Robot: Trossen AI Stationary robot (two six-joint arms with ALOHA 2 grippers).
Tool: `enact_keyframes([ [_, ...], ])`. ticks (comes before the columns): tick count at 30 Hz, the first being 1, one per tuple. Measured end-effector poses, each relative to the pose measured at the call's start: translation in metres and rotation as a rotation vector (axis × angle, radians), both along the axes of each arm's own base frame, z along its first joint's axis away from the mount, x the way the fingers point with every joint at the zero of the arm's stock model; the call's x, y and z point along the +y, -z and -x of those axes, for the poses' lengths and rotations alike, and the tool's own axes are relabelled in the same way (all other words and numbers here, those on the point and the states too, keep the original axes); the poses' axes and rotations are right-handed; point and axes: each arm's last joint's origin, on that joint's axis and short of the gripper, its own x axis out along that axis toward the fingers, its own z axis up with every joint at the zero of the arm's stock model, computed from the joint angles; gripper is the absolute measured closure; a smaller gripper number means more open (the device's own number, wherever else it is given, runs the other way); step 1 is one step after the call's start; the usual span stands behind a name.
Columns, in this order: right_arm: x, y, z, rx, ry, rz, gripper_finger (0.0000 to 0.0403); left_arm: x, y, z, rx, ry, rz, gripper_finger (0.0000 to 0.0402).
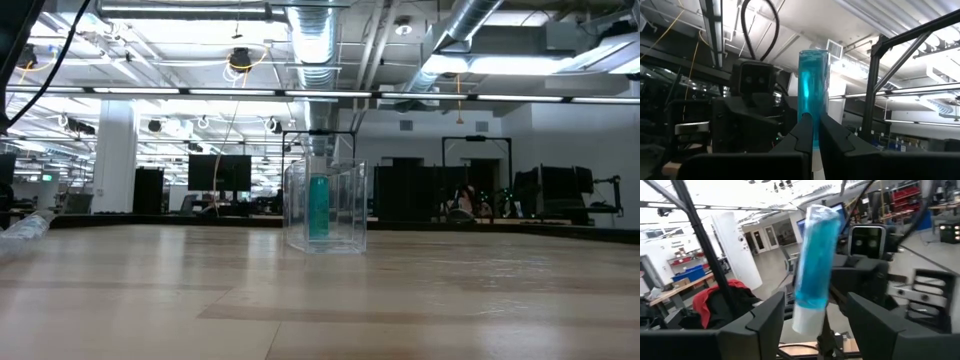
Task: Pick & Place toothbrushing station
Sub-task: Put the blue mouthwash bottle into the transparent organizer
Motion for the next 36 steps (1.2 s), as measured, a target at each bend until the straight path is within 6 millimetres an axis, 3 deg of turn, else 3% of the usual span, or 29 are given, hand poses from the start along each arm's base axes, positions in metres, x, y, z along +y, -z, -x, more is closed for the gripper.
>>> enact_keyframes([
  [8, 0.002, 0.004, -0.002, 0.039, -0.007, -0.026, 0.0197, -0.002, 0.0, -0.002, 0.001, -0.005, 0.012, 0.0396],
  [15, 0.008, 0.012, -0.015, 0.071, -0.048, -0.04, 0.0198, -0.001, 0.0, -0.002, -0.009, -0.022, 0.004, 0.0396],
  [21, 0.008, 0.007, -0.012, 0.041, -0.037, -0.022, 0.0199, -0.002, 0.0, -0.002, -0.005, -0.015, -0.001, 0.0396],
  [36, 0.008, 0.008, -0.013, 0.053, -0.045, -0.057, 0.0251, -0.004, 0.0, -0.003, -0.008, -0.007, -0.003, 0.0396],
])
